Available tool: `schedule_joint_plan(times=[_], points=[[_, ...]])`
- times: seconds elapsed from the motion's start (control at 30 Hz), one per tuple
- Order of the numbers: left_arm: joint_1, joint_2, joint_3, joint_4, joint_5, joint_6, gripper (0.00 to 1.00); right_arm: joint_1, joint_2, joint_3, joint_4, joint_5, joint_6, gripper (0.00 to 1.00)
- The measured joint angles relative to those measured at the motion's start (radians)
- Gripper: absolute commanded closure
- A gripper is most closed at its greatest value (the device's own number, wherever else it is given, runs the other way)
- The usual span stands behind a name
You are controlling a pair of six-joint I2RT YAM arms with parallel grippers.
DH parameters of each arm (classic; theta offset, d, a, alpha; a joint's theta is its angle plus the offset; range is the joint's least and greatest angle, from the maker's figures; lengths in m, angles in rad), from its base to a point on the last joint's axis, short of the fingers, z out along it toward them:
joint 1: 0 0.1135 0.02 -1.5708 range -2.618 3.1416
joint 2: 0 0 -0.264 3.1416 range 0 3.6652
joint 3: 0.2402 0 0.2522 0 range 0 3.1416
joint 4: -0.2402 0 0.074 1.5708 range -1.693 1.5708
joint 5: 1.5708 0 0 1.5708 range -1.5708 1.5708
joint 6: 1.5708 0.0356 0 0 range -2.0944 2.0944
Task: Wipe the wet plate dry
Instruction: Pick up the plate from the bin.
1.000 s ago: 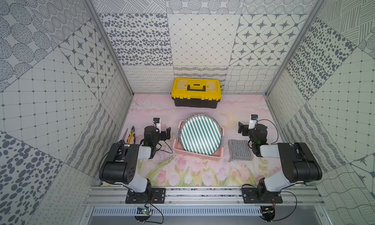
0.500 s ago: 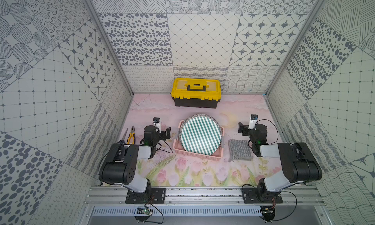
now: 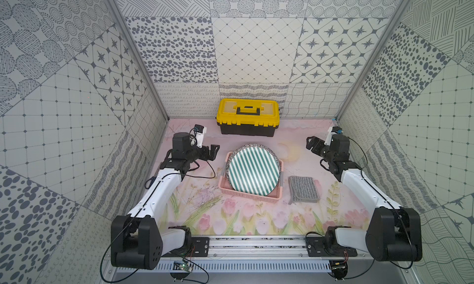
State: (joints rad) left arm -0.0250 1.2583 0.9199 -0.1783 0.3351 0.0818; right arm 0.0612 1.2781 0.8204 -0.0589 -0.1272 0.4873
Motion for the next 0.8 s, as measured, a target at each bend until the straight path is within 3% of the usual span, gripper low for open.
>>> schedule_joint_plan(times=[0.17,0.27,0.53,0.8], points=[[-0.002,0.012,-0.009,-0.207,0.111,0.050,0.06,0.262,-0.049,0.050,-0.176,-0.060,-0.019,0.10],[-0.008,0.045,-0.010,-0.287,0.148,0.071,0.09,0.360,-0.064,0.084,-0.234,-0.074,-0.039,0.14],[-0.074,0.130,-0.009,-0.410,0.199,0.108,0.09,0.498,0.058,0.187,-0.384,-0.016,-0.118,0.20],[-0.123,0.159,-0.005,-0.459,0.208,0.125,0.09,0.513,0.164,0.227,-0.444,0.048,-0.168,0.24]])
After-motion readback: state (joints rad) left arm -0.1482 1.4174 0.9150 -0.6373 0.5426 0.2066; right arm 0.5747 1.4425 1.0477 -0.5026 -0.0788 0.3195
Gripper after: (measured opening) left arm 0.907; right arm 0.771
